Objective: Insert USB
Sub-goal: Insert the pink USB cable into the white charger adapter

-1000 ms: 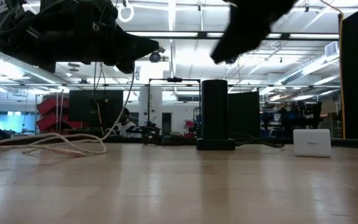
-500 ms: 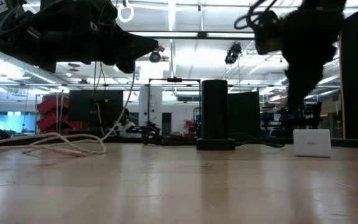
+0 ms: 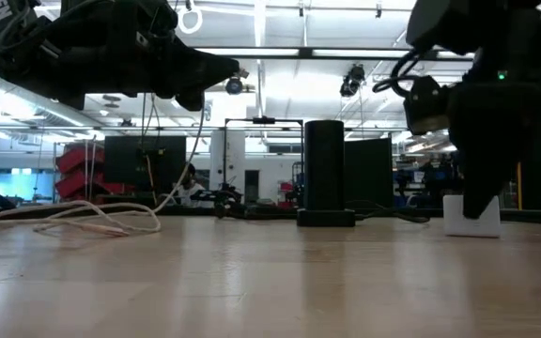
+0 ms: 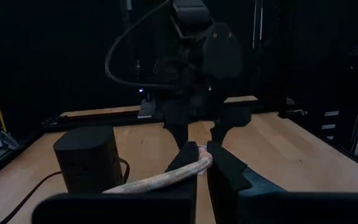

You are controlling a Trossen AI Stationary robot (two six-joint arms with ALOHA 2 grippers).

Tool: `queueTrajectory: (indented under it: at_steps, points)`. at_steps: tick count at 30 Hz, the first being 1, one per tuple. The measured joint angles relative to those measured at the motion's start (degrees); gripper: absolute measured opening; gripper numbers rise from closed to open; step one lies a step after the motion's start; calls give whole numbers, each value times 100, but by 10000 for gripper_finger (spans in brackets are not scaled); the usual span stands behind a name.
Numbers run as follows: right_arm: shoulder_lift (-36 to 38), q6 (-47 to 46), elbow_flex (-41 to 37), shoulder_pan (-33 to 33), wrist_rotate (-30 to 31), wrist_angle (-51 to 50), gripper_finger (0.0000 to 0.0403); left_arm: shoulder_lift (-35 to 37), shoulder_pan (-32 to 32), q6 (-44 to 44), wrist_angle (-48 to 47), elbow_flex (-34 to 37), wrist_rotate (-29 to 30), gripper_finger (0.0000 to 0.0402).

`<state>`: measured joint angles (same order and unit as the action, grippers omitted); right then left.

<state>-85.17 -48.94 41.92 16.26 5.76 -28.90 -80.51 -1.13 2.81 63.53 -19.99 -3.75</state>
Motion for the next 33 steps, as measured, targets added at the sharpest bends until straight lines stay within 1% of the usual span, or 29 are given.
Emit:
queueTrajectory:
  at_steps: [3, 6, 10, 16, 19, 21, 24, 29, 33]
  points:
    - [0, 151, -89, -23, 0, 52, 254, 0, 0, -2, 2, 0, 0, 0]
    - [0, 278, -121, -23, 2, 46, 228, 0, 0, -3, 2, 0, 0, 0]
    - [0, 411, -121, -21, 4, 50, 177, 0, 0, -4, 4, 0, 0, 0]
    - [0, 611, -119, -23, 16, 60, 85, 0, 0, -1, 3, 0, 0, 0]
    - [-3, 751, -121, -23, 33, 242, 86, 0, -5, 105, 2, 0, 0, 0]
    - [-7, 1021, -123, -3, 46, 623, 86, 0, -26, 216, 2, 0, 0, 0]
    - [-7, 1790, -123, 70, 26, 1605, 86, 0, -108, 540, 6, 0, -2, 0]
    - [-7, 3253, -123, 42, -500, 3640, 86, 0, -333, 1298, 222, 0, -277, 0]
    - [-7, 3946, -123, -151, -931, 4690, 86, -2, -617, 1648, 564, -8, -376, 0]
